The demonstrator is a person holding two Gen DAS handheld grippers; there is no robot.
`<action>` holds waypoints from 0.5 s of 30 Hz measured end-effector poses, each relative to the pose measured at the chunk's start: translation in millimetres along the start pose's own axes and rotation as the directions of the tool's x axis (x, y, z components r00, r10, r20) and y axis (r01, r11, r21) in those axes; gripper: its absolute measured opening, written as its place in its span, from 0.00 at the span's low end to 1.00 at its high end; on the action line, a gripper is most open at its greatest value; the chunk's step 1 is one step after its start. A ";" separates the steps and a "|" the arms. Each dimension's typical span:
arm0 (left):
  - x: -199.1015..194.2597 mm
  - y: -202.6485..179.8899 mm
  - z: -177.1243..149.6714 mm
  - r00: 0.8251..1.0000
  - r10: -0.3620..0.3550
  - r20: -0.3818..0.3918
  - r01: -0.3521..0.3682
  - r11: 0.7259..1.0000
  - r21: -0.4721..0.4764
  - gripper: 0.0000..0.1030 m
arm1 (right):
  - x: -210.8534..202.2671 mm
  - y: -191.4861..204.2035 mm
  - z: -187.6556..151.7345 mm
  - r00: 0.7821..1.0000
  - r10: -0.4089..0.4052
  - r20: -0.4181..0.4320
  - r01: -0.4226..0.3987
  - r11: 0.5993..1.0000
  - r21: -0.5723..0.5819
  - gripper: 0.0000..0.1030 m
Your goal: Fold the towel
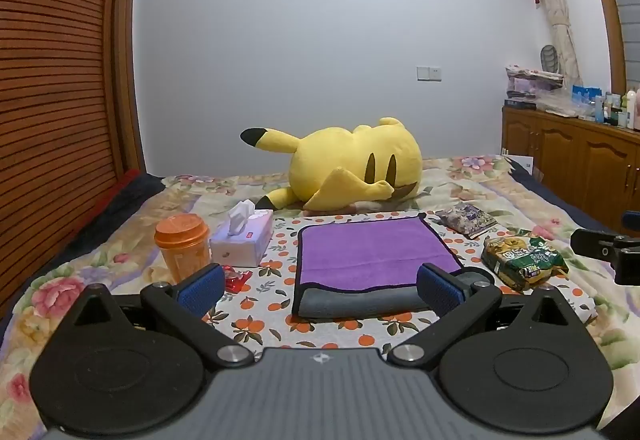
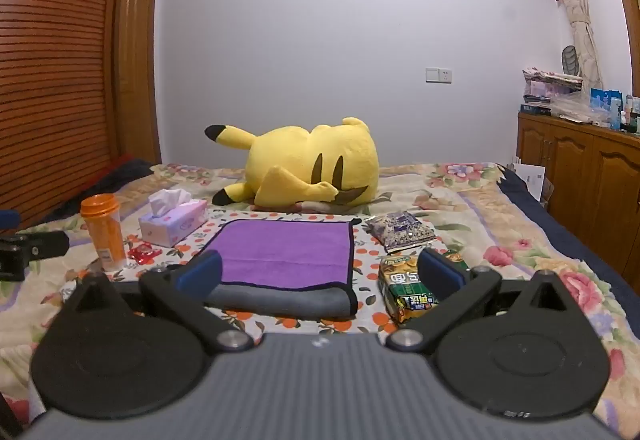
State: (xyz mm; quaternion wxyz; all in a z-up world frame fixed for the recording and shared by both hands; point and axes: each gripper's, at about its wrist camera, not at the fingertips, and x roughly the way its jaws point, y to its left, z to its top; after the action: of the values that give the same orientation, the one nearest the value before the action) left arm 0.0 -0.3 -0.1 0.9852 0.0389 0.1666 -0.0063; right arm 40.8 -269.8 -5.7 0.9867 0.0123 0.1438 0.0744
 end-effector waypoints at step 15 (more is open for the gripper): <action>-0.1 0.2 0.0 1.000 0.001 0.003 -0.001 1.000 -0.001 1.00 | -0.5 -2.7 1.1 1.000 0.001 0.004 -0.001 1.000 0.003 1.00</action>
State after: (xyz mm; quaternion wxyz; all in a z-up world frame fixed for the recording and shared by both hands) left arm -0.1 -0.1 -0.1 0.9855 0.0383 0.1652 -0.0060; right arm 41.0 -272.5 -4.6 0.9870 0.0138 0.1418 0.0745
